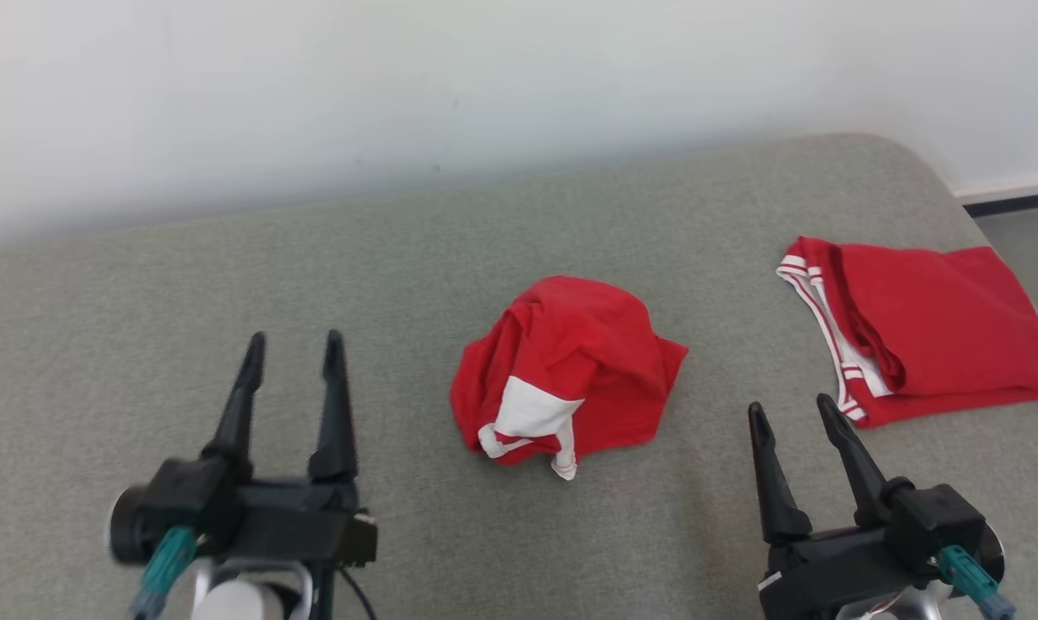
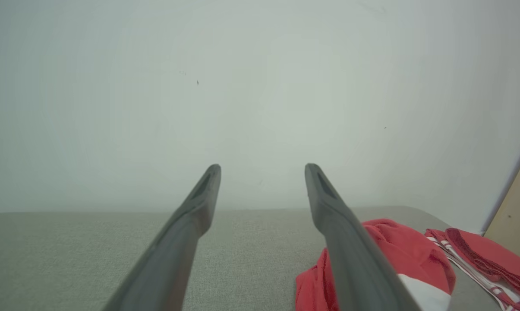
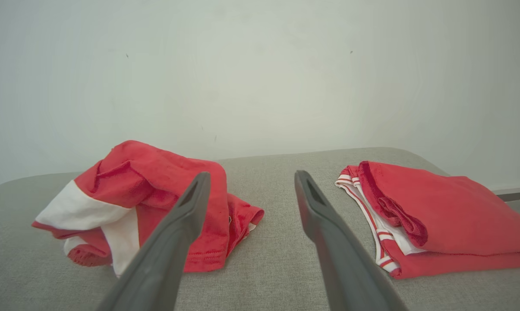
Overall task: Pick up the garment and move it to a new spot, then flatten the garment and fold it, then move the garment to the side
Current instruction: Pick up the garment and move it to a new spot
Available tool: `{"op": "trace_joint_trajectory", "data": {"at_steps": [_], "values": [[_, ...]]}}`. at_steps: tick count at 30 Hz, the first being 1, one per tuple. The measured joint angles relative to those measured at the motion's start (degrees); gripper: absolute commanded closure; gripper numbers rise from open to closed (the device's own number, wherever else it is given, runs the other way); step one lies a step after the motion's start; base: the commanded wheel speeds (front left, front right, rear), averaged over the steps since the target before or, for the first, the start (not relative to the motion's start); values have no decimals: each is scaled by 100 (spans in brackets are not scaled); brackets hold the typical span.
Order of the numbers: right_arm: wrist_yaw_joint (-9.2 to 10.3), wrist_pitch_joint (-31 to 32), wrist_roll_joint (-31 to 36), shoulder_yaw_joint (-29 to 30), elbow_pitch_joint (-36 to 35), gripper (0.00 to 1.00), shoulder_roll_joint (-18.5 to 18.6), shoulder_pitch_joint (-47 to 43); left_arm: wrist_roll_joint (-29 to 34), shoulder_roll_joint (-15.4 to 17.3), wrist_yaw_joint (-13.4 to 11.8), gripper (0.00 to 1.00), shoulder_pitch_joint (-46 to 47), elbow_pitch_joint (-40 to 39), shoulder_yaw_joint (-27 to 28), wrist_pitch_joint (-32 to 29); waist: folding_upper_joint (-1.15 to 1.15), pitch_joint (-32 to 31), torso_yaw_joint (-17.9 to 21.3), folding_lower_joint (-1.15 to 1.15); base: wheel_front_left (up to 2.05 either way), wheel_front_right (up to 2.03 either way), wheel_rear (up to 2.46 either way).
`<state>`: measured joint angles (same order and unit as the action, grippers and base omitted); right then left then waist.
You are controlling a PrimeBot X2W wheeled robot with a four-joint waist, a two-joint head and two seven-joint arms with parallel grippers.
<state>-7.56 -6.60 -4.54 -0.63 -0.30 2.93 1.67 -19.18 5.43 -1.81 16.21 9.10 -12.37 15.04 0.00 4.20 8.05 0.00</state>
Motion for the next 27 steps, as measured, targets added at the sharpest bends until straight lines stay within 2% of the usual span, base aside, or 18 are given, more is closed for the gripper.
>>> {"op": "trace_joint_trajectory", "data": {"at_steps": [3,6,10,15,23,27], "values": [[0,-123,-153,159,185,0,1,-15,189,-74,-122,0,-481,-510,305,1,0,-54,-131,0,0,0,0],[0,-304,-198,244,353,0,1,-14,316,-131,-129,0,-938,-858,569,1,0,-124,-222,0,0,0,0],[0,-466,-192,246,600,0,1,-21,756,-91,-31,0,-1417,-949,733,1,0,-212,-302,0,0,0,0],[0,-581,-105,294,872,0,1,-35,1058,-60,-13,0,-1833,-816,918,1,0,-269,-372,0,0,0,0],[0,-454,216,348,1016,0,0,-179,1212,-92,241,0,-2160,-320,1051,1,0,-263,-484,0,0,0,0],[0,-442,233,388,965,0,0,-242,1236,-105,285,0,-2158,-200,1112,1,0,-260,-499,-1,0,0,0]]}}
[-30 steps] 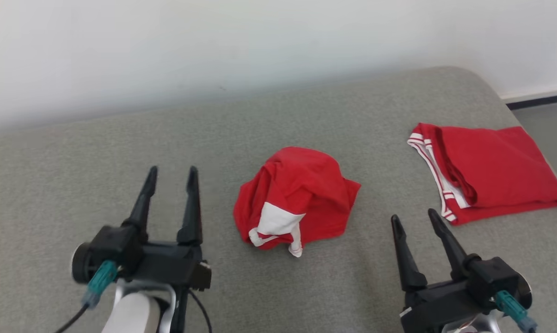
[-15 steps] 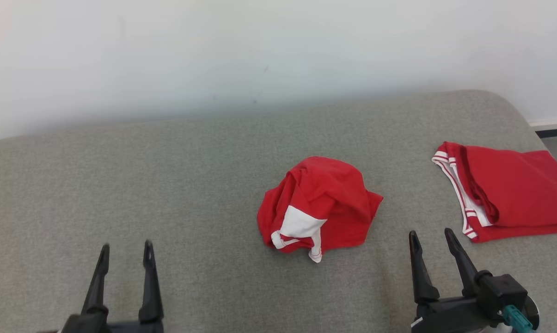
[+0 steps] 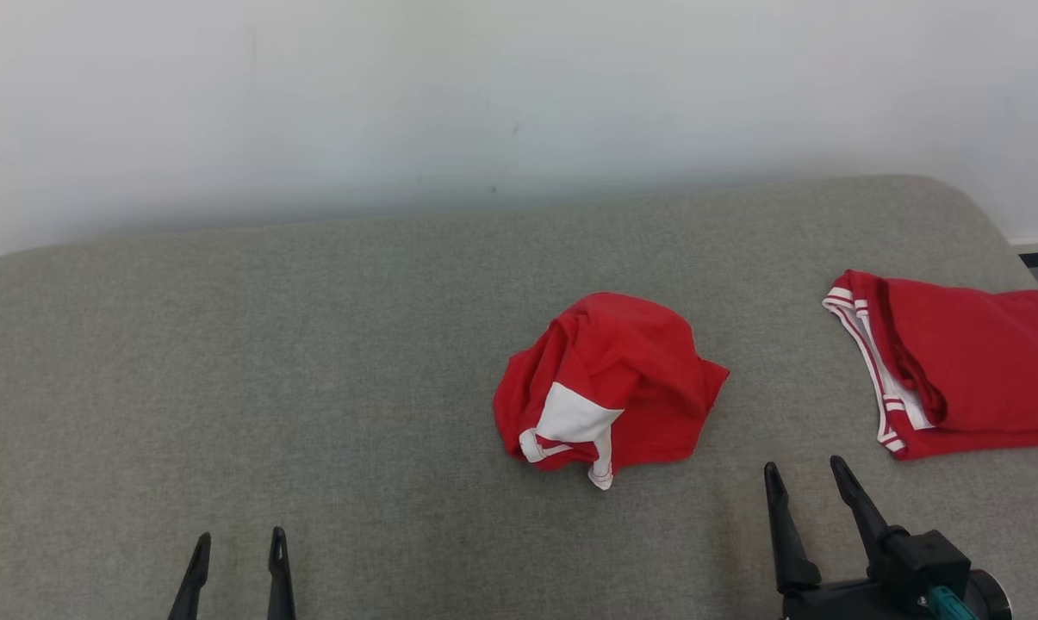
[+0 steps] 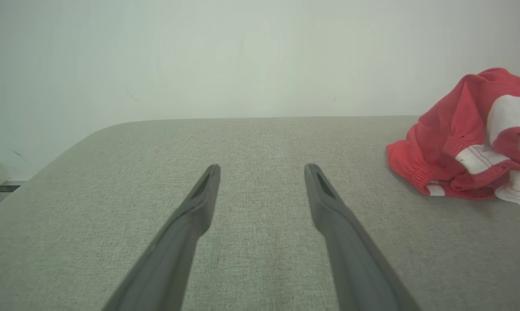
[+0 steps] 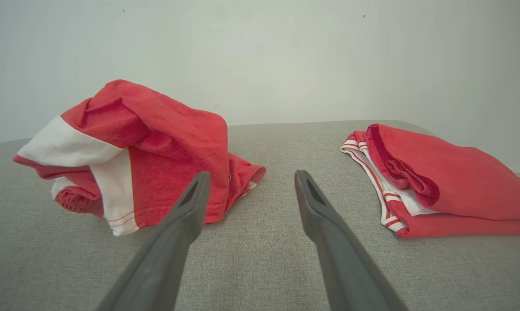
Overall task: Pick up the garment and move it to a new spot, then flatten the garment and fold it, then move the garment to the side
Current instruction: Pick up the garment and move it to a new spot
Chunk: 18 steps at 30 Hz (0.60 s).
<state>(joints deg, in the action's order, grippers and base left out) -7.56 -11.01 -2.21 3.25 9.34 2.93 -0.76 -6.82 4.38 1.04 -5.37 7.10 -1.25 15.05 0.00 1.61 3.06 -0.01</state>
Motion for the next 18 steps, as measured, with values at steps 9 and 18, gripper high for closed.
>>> {"op": "trace_joint_trajectory", "data": {"at_steps": [9,18], "values": [[0,-11,-23,3,-31,0,0,-7,79,-21,129,0,66,70,90,0,0,46,67,0,0,0,0],[0,-18,-27,27,-101,0,1,-19,164,-22,202,0,65,68,156,0,-1,-1,126,0,0,0,0]]}}
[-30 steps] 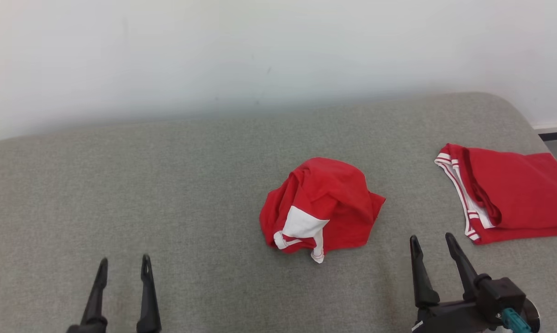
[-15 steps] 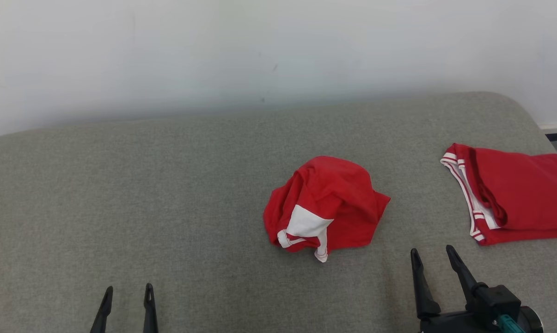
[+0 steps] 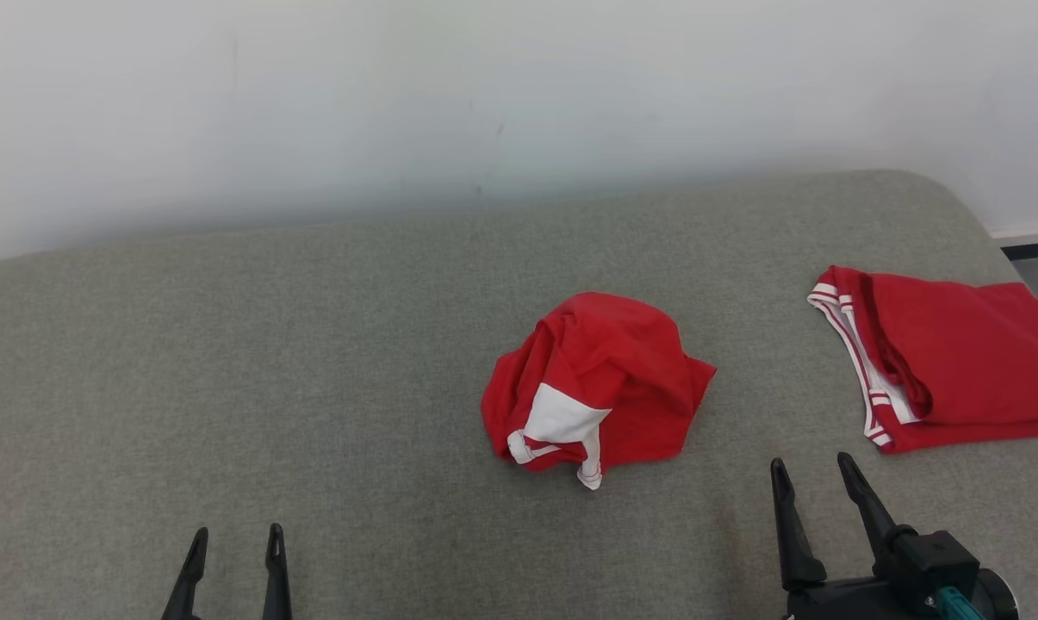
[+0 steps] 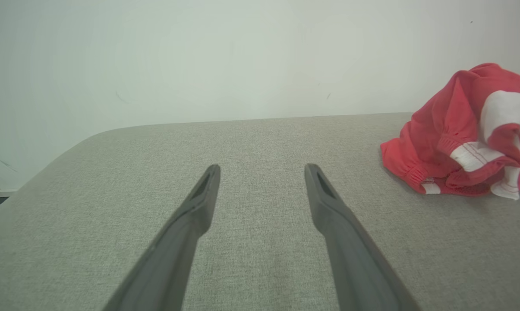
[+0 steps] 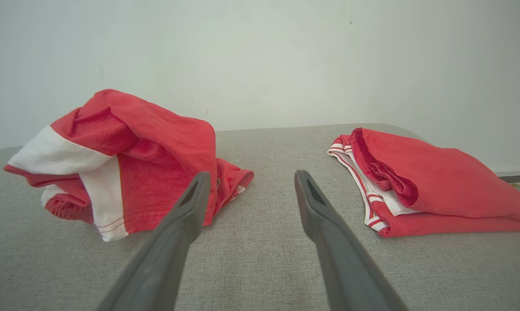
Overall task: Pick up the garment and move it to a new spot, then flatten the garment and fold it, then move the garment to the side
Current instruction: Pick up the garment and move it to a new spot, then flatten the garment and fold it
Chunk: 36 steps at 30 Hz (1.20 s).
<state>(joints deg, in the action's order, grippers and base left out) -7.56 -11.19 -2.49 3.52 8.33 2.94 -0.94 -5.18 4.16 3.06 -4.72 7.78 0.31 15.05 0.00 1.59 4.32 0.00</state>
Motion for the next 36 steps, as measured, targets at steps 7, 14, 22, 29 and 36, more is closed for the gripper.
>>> {"op": "trace_joint_trajectory", "data": {"at_steps": [7,14,22,29,36], "values": [[0,2,-1,0,-8,0,0,-24,18,-13,2,0,-2,19,30,0,0,-38,-22,0,0,0,0],[0,8,-30,-26,-35,0,-1,-24,64,-27,4,0,-3,16,54,0,0,-49,-23,0,0,0,0],[0,7,-45,-57,-29,0,-1,-23,105,-35,49,0,-1,14,46,0,0,-38,27,0,0,0,0],[0,7,-47,-132,-30,0,0,12,-7,-60,203,0,381,187,-163,0,0,22,183,0,0,0,0],[0,3,-54,-199,-19,0,0,68,-372,-33,405,0,1148,956,-838,-404,0,108,505,0,0,0,0]]}}
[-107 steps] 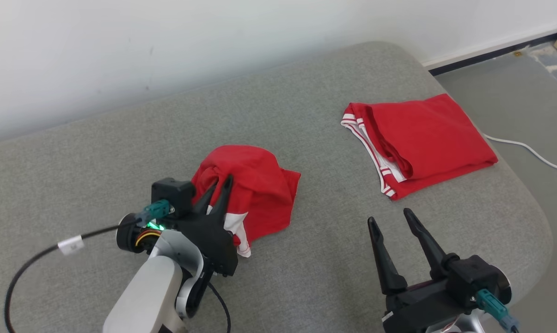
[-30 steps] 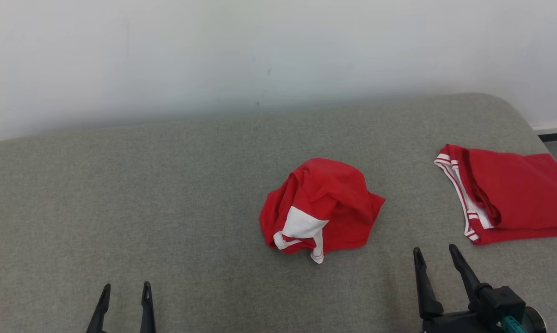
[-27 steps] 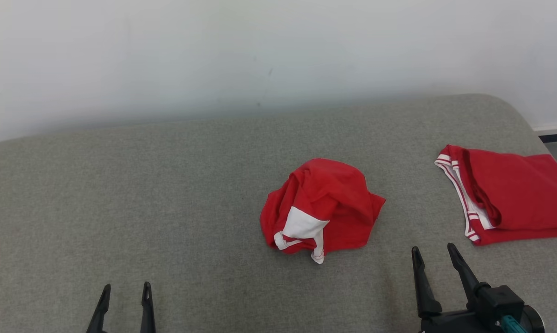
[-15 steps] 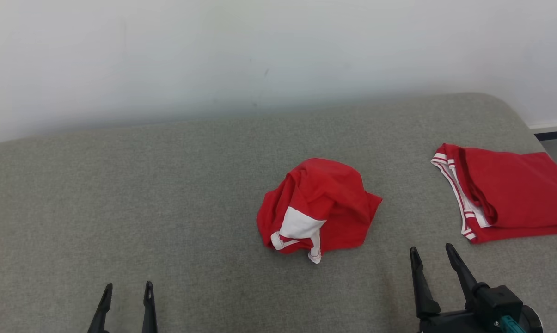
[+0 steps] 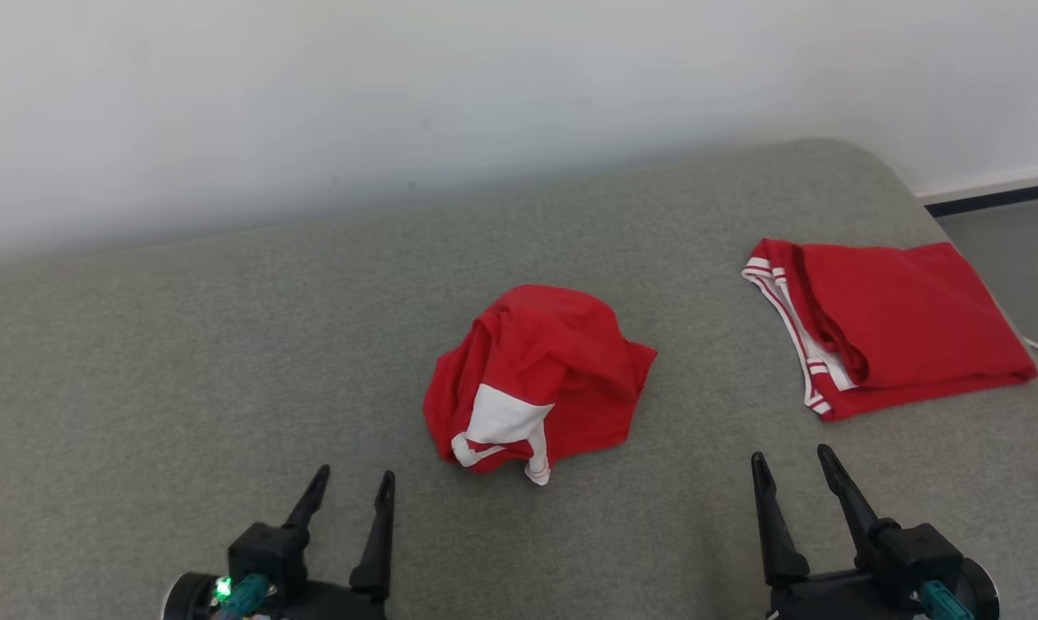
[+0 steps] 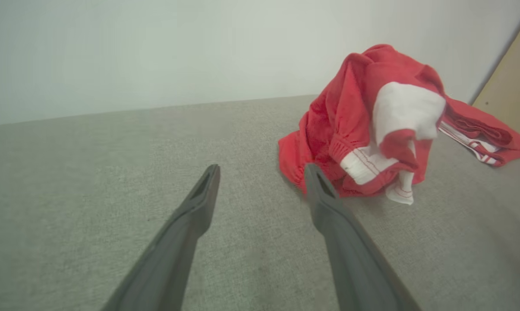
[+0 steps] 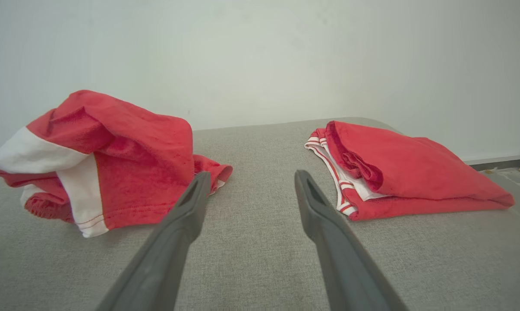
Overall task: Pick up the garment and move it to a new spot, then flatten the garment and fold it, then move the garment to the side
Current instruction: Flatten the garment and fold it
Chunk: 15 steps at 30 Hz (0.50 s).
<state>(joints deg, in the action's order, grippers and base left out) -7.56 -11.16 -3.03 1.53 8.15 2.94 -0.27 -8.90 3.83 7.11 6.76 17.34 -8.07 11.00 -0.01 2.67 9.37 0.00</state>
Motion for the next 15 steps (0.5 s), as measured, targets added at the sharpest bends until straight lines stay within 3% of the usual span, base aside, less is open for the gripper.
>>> {"op": "trace_joint_trajectory", "data": {"at_steps": [6,15], "values": [[0,-22,-25,-10,10,0,-1,12,-965,47,32,0,321,368,-634,-578,0,79,349,0,0,0,0],[0,-79,-49,-60,52,0,0,72,-1709,296,37,0,556,599,-998,-654,0,212,798,0,0,0,0]]}}
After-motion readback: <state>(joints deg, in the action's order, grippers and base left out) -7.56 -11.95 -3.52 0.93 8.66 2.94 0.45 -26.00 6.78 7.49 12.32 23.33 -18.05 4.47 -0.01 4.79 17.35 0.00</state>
